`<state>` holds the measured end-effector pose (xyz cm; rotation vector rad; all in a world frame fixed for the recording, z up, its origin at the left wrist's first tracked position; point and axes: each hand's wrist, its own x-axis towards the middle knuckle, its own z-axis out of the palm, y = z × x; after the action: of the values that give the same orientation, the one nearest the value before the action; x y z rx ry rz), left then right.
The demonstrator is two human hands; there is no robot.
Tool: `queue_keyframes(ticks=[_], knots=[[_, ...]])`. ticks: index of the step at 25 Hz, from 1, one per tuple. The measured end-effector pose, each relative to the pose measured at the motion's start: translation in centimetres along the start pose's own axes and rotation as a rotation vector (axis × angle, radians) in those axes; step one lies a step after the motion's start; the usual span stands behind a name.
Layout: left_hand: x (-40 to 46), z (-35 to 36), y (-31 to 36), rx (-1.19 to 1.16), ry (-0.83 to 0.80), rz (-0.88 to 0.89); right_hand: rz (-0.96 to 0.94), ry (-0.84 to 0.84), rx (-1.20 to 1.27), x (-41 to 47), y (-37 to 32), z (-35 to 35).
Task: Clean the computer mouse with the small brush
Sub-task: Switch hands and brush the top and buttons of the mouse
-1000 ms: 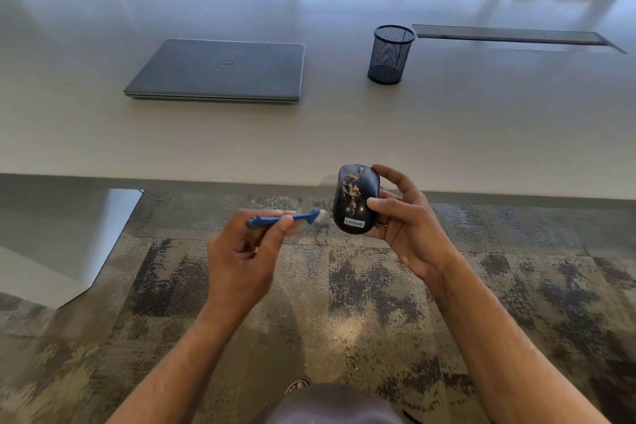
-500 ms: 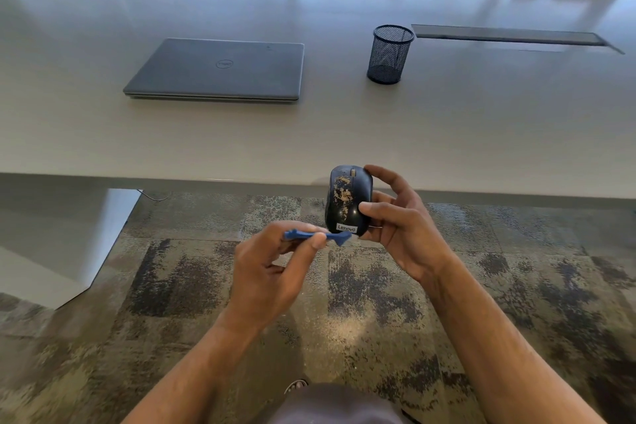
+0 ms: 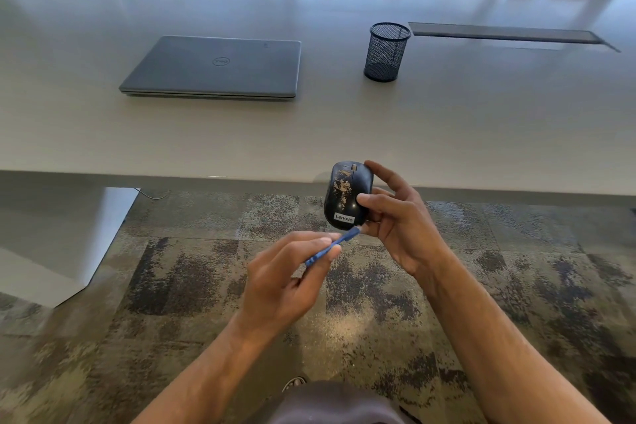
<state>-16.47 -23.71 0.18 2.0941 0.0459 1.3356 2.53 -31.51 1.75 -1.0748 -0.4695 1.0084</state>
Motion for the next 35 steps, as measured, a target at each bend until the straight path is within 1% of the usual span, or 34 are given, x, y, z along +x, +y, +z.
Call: queue_keyframes(ticks=[4,6,8,11,15,18,21,26,30,35], knots=[[-0.1,-1.4,-0.9,0.176,-0.060,0.110,-0.007,0.019,-0.002,0.0,-0.3,-0.2],[-0.3,-2.4,-1.3,0.249,-0.062,0.116,-0.009,0.027,0.000,0.0,-0.4,-0.3],[-0.3,-3.2,-1.4,0.290,-0.030,0.113,-0.005,0.036,-0.006,0.0,-0.5,-0.5],[-0.3,-2.7,-1.0,0.275,-0.035,0.201,0.009,0.035,-0.006,0.0,-0.4,-0.6],[-0.7,0.0,0.3,0.168,-0.156,0.353,0.017,0.031,-0.018,0.0,-0.2,-0.2],[0.0,0.4,0.3,0.229,-0.206,0.409,0.018,0.018,-0.029,-0.1,-0.1,0.0],[0.4,-0.4,-0.1,0.326,-0.217,0.432,0.017,0.034,-0.030,-0.2,-0.2,-0.2],[-0.3,-1.1,0.1,0.355,-0.143,0.456,0.003,0.071,-0.042,-0.2,-0.4,-0.7],[0.1,1.0,0.8,0.361,-0.197,0.539,0.017,0.067,-0.064,0.0,0.0,-0.2],[0.7,1.1,0.0,0.397,-0.242,0.533,0.019,0.079,-0.063,0.0,0.0,-0.2]])
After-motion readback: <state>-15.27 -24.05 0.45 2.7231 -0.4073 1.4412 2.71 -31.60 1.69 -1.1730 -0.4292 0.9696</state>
